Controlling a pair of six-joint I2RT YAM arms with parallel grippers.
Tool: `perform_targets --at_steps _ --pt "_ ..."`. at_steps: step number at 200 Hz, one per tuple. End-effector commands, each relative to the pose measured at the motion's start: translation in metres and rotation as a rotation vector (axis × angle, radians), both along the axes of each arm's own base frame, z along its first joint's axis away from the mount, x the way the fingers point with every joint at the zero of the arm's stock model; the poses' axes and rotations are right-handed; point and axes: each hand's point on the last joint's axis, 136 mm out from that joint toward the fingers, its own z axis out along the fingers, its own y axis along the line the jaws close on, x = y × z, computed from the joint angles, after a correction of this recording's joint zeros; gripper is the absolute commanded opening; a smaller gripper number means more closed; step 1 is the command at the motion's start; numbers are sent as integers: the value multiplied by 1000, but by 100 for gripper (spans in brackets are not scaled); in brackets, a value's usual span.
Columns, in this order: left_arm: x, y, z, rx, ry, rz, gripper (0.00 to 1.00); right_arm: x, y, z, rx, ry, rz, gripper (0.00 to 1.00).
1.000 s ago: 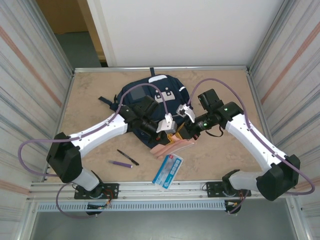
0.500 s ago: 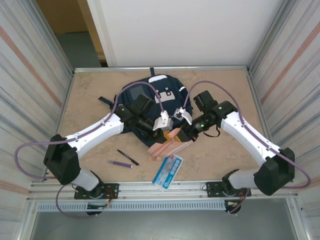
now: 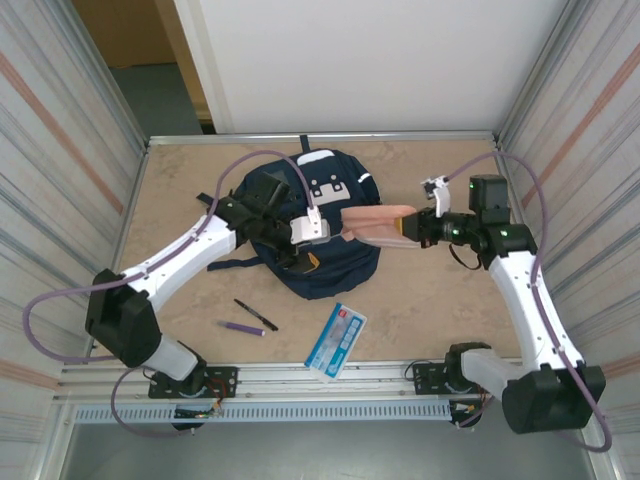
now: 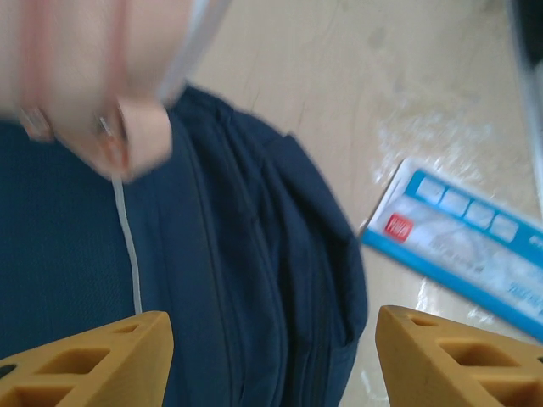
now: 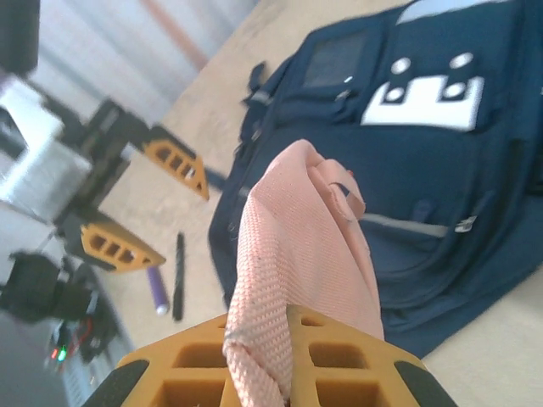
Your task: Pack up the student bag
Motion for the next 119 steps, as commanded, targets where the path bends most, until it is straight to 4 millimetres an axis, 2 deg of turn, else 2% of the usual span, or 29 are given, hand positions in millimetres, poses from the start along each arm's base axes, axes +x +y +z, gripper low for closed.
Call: perform_targets --at_steps 1,7,38,57,84,92,98,119 --pt "9 12 -33 149 -19 3 65 15 -19 19 54 -44 -149 0" --pt "10 11 -40 172 -8 1 65 19 -24 15 47 -41 -173 0" --pt "15 13 -72 289 -24 38 68 13 -31 23 48 -93 -215 0" --pt "35 16 -86 356 -93 111 68 11 -33 20 40 -109 -231 0" --pt "58 21 -93 406 -175 216 66 10 -35 19 41 -109 -248 0" --pt "62 21 -94 406 -196 223 59 8 -34 20 46 -109 -242 0" --pt "64 19 -93 403 -207 226 44 8 -34 19 51 -109 -241 0" --pt "70 17 -80 390 -234 262 2 10 -33 8 97 -66 -275 0"
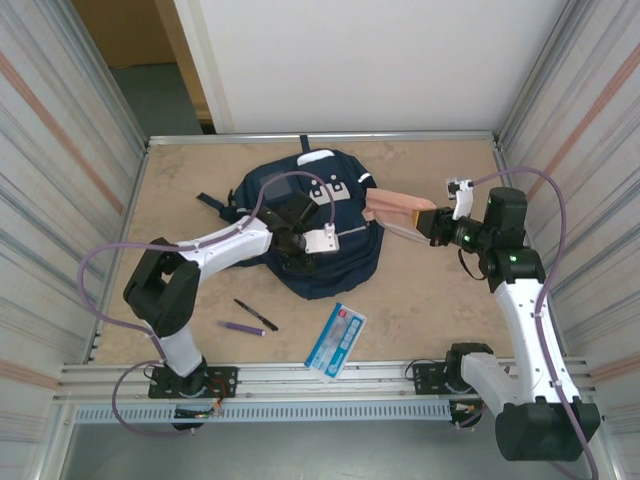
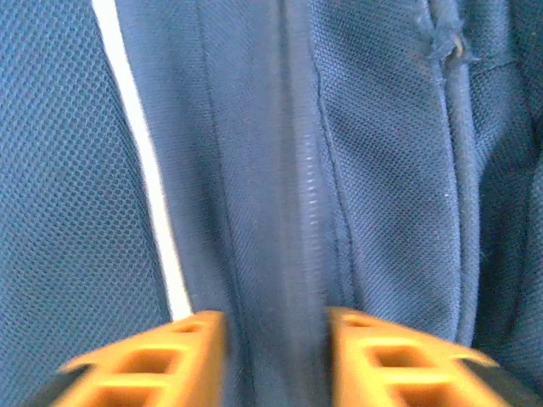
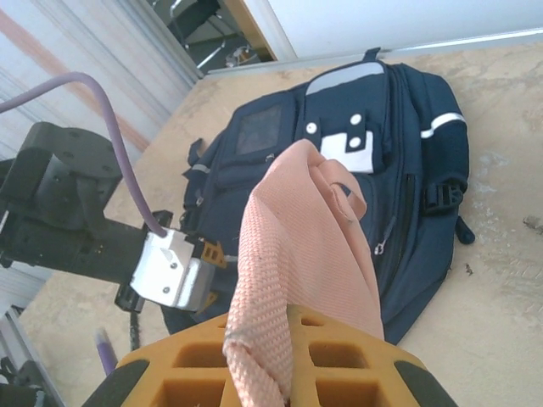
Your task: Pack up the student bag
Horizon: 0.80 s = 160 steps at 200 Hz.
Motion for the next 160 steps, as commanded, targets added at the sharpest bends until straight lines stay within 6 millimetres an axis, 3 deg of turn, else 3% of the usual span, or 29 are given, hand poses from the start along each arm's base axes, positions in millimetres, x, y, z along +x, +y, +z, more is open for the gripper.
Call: perform_targets --at_steps 1,34,54,77,93,127,160 --pt "22 -1 17 -2 -117 69 1 2 -1 0 64 7 -41 0" --pt "33 -7 50 -85 -171 127 0 -1 -3 -14 135 160 -103 2" --pt "50 -2 87 -148 -201 263 0 2 -19 -12 169 212 -217 1" --pt "62 -3 130 -320 -199 302 0 -1 -48 -7 210 252 -409 3" --pt "67 -1 160 -431 -191 352 0 -4 -56 -7 250 261 -465 0" --pt "71 -11 206 -665 -209 367 0 -17 -23 -2 372 391 -254 0" --pt "62 -25 222 -760 -141 324 0 -16 21 8 547 564 -26 0"
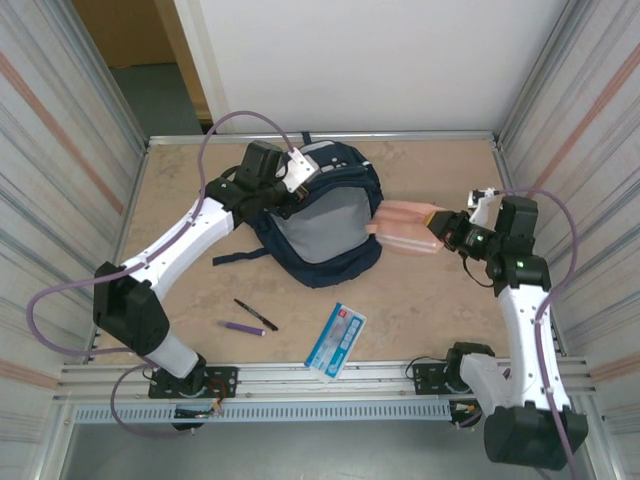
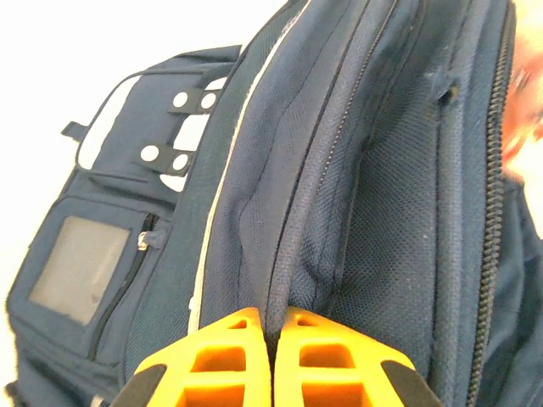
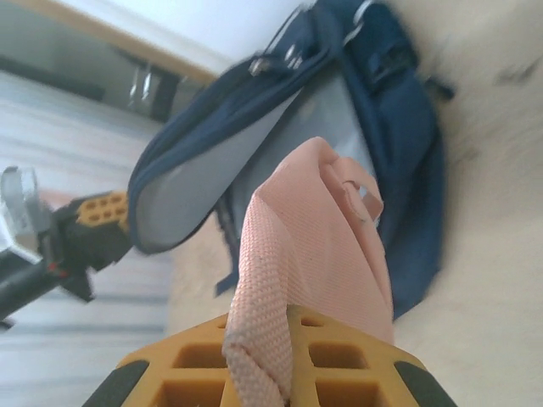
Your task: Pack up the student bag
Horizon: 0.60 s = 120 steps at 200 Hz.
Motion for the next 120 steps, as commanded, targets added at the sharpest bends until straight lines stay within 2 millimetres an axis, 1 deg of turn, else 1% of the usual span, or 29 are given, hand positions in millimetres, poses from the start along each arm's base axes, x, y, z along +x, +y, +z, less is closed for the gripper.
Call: perform_targets --at_steps 1,14,18,36,43,56,74,89,97,120 --pt "-8 -30 59 -227 -60 -89 0 -8 38 23 198 67 178 0" --pt "-11 -36 61 -246 -46 -118 0 -5 55 22 181 57 207 0" --pt "-11 -36 60 -251 -39 -117 0 2 61 16 179 70 212 0" --pt "-14 -38 57 -276 -13 -114 0 26 83 4 183 93 184 0" --pt "-14 -39 56 -289 -14 -117 0 37 88 -8 187 128 151 0" --pt "-16 -41 58 -310 -24 -132 0 57 89 -26 208 156 76 0" --pt "-16 -41 64 -335 -26 -119 0 85 80 -47 262 182 -74 0" --pt "-13 -41 67 -359 -21 -98 0 103 77 -54 296 170 -146 0" --pt "-12 -43 67 -366 -17 -100 0 110 80 -57 315 174 -167 0" --pt "-10 -51 67 -403 20 -107 0 130 97 -52 393 160 -172 0"
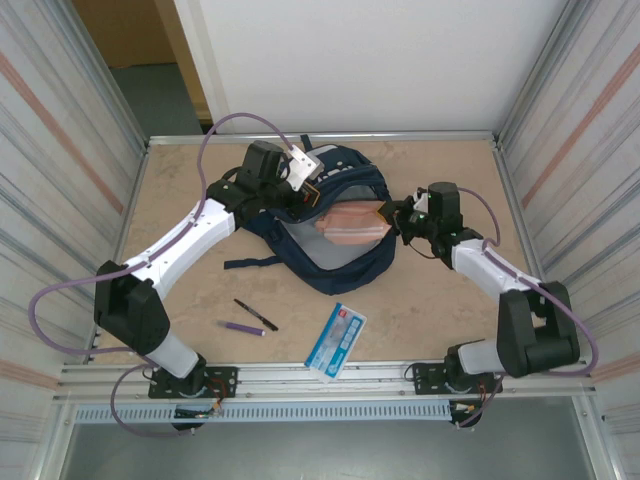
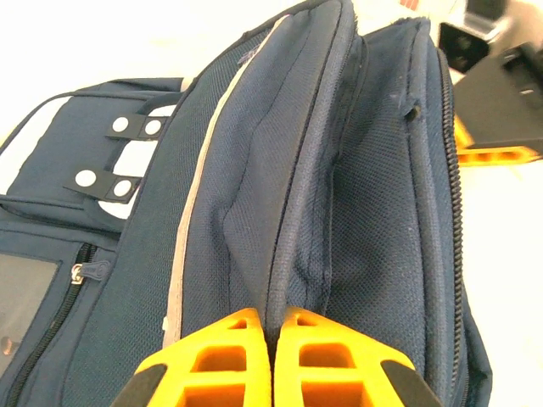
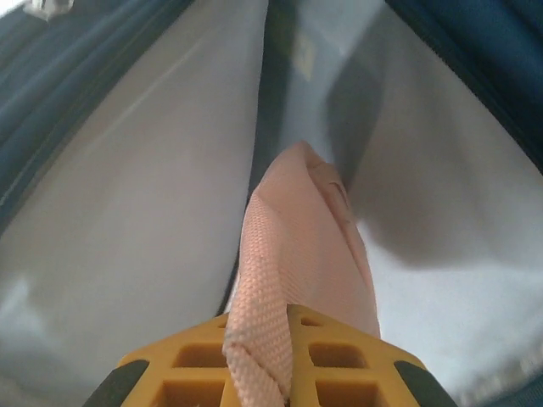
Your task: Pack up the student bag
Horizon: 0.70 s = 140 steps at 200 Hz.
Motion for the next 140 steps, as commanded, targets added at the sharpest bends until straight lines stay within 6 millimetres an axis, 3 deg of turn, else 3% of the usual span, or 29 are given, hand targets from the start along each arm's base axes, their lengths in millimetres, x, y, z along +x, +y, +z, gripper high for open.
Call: perform_targets --at_steps 1,26,60,121,140 --pt "2 -22 59 -188 -103 -50 0 36 12 42 138 -121 -103 0" --pt "2 -27 59 -222 -90 -63 0 51 24 42 165 -135 -128 0" --pt "1 -26 61 -253 -90 -49 0 69 13 -7 77 -79 -308 0" --pt "4 -31 62 -294 -96 -52 0 78 2 -57 -67 -82 -560 0" --pt "0 -37 57 -321 -48 -79 0 86 10 -73 -50 -49 -640 0"
